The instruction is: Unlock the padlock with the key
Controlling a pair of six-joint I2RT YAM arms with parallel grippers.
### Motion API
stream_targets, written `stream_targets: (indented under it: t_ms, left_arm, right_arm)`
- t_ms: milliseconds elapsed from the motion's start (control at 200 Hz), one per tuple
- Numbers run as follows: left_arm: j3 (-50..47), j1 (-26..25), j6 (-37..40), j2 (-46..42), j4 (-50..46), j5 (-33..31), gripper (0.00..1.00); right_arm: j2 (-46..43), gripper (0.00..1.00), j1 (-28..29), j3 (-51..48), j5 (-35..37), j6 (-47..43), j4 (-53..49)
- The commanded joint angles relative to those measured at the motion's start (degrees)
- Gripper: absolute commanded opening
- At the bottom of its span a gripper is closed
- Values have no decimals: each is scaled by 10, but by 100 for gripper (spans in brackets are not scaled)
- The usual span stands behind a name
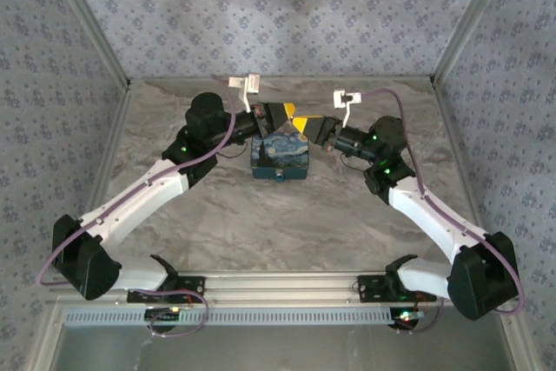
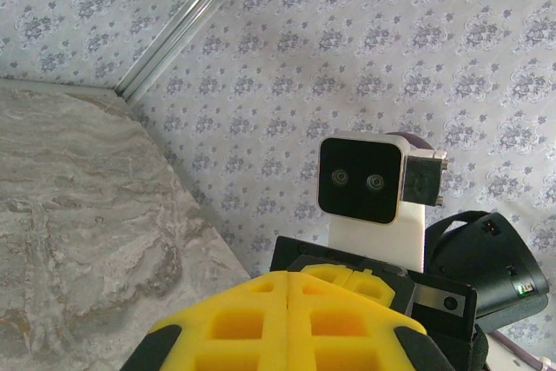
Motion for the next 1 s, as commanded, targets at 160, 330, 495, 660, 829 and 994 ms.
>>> stream_targets:
  t_ms: [160, 330, 495, 660, 829, 994]
  left_arm:
    - [27, -7, 5, 12, -8, 39, 0]
    - [26, -7, 7, 10, -17, 31, 0]
    - [10, 8, 15, -23, -33, -4, 39]
    - [-7, 31, 14, -49, -61, -25, 55]
    - [-27, 42, 52, -76, -139, -71, 63]
    - [-72, 40, 70, -78, -184, -85, 73]
  right_arm:
    - [-7, 0, 3, 17, 8, -13, 7]
    - [-9, 0, 0, 15, 9, -10, 14]
    - [-15, 0, -8, 7, 10, -17, -8]
    - [-27, 0, -20, 3, 16, -36, -48]
    - [-40, 0, -49, 13, 37, -86, -141]
    - [-12, 0, -61, 76, 103, -197, -310]
